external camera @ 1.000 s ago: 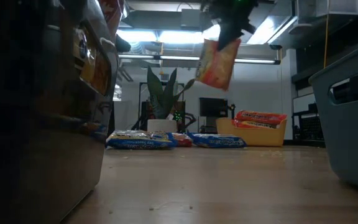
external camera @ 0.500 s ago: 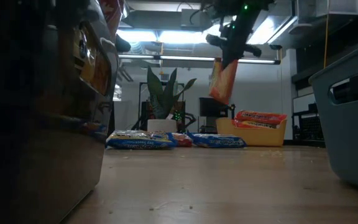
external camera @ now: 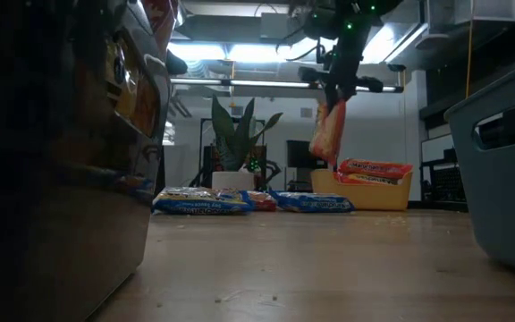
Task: Sort Maruchan noodles
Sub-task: Put the orange noodle pack into the yellow bin
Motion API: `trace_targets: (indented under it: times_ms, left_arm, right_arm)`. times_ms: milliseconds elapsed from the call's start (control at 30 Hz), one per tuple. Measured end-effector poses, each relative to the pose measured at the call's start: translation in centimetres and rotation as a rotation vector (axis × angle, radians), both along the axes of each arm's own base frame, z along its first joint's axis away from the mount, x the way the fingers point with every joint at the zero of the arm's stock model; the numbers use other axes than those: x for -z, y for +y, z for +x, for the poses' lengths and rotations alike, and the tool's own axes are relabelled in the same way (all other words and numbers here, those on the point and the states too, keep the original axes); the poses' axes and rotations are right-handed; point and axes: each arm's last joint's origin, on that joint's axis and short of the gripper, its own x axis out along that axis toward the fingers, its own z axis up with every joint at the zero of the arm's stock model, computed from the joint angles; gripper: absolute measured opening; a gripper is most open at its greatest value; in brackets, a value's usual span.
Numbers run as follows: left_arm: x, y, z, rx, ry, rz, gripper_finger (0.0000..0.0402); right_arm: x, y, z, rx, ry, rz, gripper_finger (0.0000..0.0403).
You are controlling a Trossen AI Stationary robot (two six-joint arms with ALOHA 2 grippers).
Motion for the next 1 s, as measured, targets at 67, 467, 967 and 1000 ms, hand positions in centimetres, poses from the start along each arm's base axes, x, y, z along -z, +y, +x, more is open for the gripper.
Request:
trace_targets:
  times_ms: [67,467,967,1000]
  left_arm:
    - [0.0,0.0,0.0,0.002,0.002,-0.001,0.0]
    - [0.1,-0.8,-0.2,0.036,0.012,0.002,0.0]
    - [0.1,-0.8,-0.2,0.035,0.011,0.003,0.0]
    - [0.1,-0.8,-0.2,0.035,0.011,0.003,0.0]
  right_arm:
    - [0.3,0.1,0.2,0.021,-0.005,0.013,0.0012]
    - [4.1,-0.4,0.8,0.061,0.013,0.113,0.0012]
    - [5.1,-0.7,0.0,0.057,0.01,0.205,0.0012]
    - [5.1,-0.7,0.0,0.045,0.01,0.213,0.0012]
